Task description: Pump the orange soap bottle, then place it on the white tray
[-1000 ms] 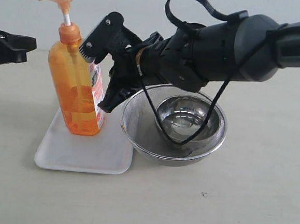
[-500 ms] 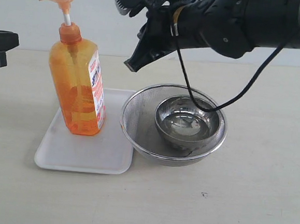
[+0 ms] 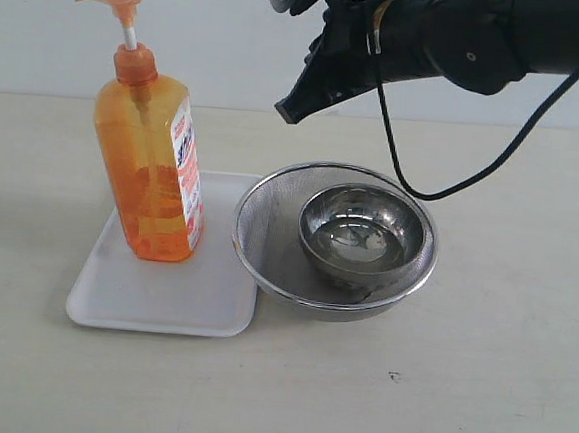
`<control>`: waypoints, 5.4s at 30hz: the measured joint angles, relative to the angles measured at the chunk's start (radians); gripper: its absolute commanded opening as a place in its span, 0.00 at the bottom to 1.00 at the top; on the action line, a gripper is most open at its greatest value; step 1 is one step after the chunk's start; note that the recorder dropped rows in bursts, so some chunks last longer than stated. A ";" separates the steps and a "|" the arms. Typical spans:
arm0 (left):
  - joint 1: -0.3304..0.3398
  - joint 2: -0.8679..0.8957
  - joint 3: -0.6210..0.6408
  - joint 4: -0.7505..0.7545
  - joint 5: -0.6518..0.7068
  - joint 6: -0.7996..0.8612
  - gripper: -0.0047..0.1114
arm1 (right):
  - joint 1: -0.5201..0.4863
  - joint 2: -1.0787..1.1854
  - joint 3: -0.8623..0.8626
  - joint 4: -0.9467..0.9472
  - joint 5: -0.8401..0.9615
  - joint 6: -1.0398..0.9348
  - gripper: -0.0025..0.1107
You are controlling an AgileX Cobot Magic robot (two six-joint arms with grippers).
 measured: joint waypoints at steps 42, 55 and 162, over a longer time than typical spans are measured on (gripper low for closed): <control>0.000 -0.306 0.020 -0.045 -0.002 0.024 0.08 | -0.002 0.000 0.000 0.000 -0.021 0.004 0.02; 0.000 -0.675 0.201 -0.054 0.102 -0.073 0.08 | -0.002 0.000 0.000 0.000 -0.021 0.008 0.02; -0.038 -1.005 0.431 -1.111 0.962 0.850 0.08 | -0.002 0.000 0.000 0.000 -0.029 0.007 0.02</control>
